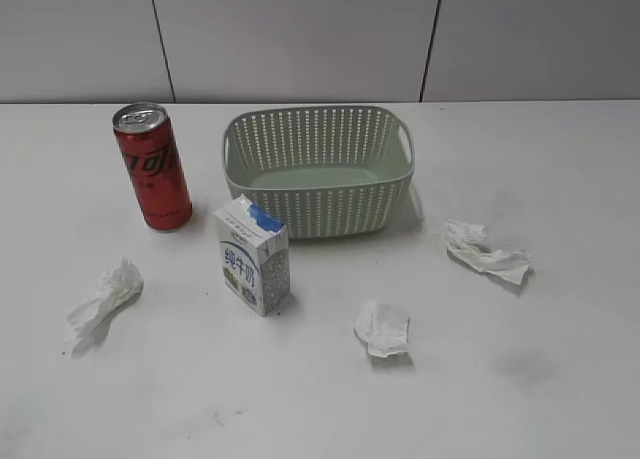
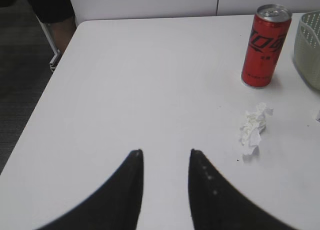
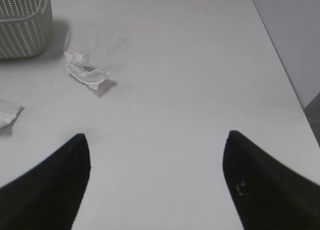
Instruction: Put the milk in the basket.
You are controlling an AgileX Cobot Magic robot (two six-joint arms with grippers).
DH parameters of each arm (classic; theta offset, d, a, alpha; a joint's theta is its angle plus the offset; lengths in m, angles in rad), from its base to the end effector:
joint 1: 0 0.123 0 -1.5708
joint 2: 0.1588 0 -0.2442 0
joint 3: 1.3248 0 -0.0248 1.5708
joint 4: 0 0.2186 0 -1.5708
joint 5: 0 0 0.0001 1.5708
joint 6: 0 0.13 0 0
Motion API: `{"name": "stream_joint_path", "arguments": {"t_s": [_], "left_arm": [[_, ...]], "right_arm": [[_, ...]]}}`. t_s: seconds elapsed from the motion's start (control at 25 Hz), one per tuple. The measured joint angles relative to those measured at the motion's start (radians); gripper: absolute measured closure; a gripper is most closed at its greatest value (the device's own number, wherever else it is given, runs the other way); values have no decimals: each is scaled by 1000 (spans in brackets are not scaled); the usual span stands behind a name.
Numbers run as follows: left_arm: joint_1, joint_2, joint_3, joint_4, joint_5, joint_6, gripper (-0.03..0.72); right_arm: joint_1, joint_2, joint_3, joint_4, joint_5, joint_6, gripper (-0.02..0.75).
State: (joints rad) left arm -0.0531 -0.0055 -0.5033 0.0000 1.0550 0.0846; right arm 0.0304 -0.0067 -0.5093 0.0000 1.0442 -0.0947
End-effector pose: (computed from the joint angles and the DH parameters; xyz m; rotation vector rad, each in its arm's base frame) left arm 0.0421 -0.0022 0.2458 0.1396 2.0250 0.0199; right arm 0.0421 0.0013 0.2488 -0.1258 2.0081 -0.0410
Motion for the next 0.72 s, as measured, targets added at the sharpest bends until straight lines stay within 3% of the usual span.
{"name": "stream_joint_path", "arguments": {"t_s": [0.56, 0.72], "left_arm": [[0, 0, 0, 0, 0, 0, 458], [0, 0, 0, 0, 0, 0, 458]], "right_arm": [[0, 0, -1, 0, -9, 19, 99], [0, 61, -17, 0, -149, 27, 100]]}}
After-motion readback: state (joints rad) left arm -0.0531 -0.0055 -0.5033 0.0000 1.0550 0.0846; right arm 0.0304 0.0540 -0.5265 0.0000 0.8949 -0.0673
